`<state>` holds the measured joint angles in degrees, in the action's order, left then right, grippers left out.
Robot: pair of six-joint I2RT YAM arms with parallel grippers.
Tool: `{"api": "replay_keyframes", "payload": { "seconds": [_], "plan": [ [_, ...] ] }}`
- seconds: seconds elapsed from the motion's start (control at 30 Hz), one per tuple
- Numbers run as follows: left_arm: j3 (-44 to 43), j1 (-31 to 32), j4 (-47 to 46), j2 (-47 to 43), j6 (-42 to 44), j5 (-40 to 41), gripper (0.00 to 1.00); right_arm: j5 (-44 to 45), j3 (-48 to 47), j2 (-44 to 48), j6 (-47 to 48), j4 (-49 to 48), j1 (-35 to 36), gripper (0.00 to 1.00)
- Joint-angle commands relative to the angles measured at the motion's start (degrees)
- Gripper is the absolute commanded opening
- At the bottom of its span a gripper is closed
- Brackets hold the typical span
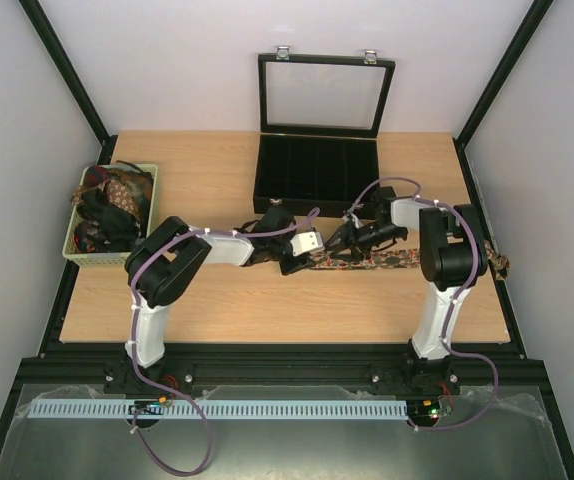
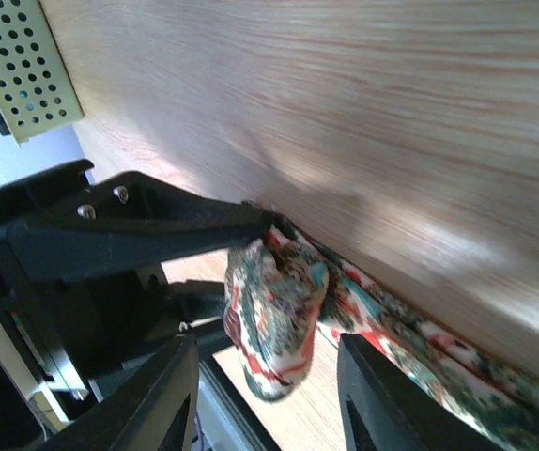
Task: Roll the ties
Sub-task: Roll the tie at the center of the board.
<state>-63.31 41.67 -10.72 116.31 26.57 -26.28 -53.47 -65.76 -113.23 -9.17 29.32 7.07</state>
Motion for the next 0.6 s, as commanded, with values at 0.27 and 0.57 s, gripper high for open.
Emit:
{"api": "replay_keyframes", "payload": {
  "seconds": [0.27,0.57],
  "plan": [
    [0.1,0.0,0.9,-1.1,0.2,0.4,0.57,3.1,-2.0,-2.7,-0.8,1.5,2.2,0.04],
    [2.2,-0.3,1.3,-3.8,1.0,-4.9,0.82,3.4,-1.8,-2.1,0.4,1.4,2.1,0.01]
  ]
}}
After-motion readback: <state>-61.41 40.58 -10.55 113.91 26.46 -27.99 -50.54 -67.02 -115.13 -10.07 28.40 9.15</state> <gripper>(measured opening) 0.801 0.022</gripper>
